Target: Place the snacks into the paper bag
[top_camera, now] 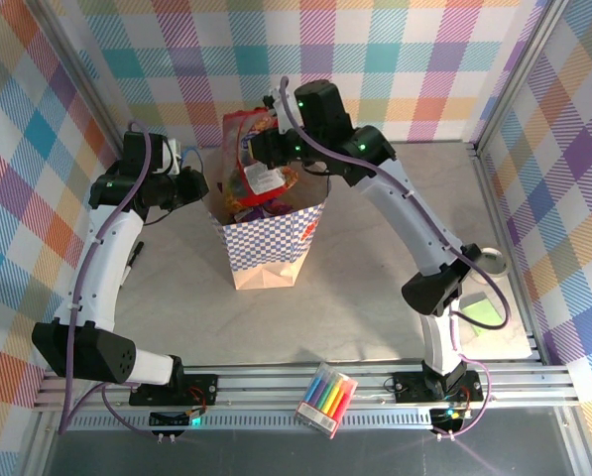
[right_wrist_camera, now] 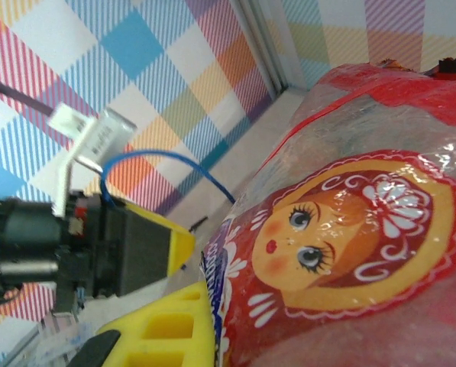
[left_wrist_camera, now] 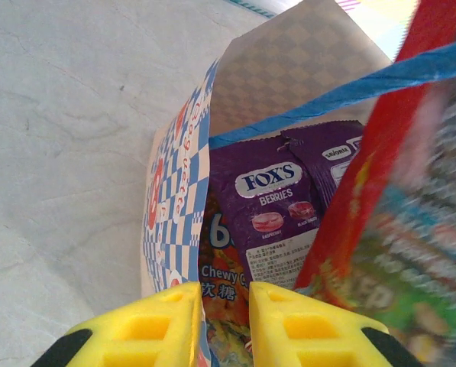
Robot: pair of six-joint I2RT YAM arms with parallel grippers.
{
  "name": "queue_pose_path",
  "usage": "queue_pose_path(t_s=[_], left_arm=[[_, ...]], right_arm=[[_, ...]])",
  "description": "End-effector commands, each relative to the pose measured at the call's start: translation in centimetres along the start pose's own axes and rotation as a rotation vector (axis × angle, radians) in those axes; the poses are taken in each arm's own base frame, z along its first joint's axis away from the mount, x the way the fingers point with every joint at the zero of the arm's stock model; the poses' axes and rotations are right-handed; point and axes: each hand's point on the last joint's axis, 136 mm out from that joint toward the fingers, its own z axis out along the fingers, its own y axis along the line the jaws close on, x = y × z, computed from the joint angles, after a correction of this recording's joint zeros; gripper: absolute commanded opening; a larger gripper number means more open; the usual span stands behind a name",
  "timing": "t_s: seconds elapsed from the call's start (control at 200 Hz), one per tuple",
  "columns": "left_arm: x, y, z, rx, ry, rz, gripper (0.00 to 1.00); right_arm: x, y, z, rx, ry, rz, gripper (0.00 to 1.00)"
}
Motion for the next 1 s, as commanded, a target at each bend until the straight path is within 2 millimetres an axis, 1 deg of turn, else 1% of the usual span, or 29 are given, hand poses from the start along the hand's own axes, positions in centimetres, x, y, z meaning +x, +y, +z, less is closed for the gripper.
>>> queue_pose_path(t_s=[0.0,0.13,0.355,0.54,0.655,0.76,0.875,0.995], left_arm=[[-0.2,-0.1,-0.3,0.020,-0.010,-0.012,0.24],[-0.2,-0.1,-0.2,0.024,-0.006,-0.015,0.24],[-0.2,-0.1,-0.1,0.027,-0.006,-0.024,0.24],[-0.2,-0.1,0.2,0.034,0.004,-0.029,0.24],[-0.2,-0.1,0.4,0.035,0.008,-0.032,0.24],[0.0,-0.2,0.5,0.040,0.015,-0.035,0.24],[0.0,-0.1,0.6,0.038,0.019,-0.038,0.24],[0.2,0.0,0.7,0.037,0.023,-0.038,0.24]], right_arm=[[-3.5,3.7,-3.8,-0.103,-0.134,-0.102,0.00],[-1.8,3.3,-3.5,-0.101,-0.091,-0.097,0.00],[-0.2,3.6,-4.7,-0.122,-0.076,-0.091,0.00],[1.7,2.9,-5.1,-0.108,-0.066,-0.086,0.00],[2.7,2.7,-4.6,-0.115,-0.031,-0.076,0.00],[3.0,2.9,-3.6,-0.146,-0.007,-0.069,0.00],[2.5,3.5,-2.5,-0.195,0.008,-0.062,0.00],[1.9,3.1,-1.0,-0.199,0.021,-0.043,0.00]])
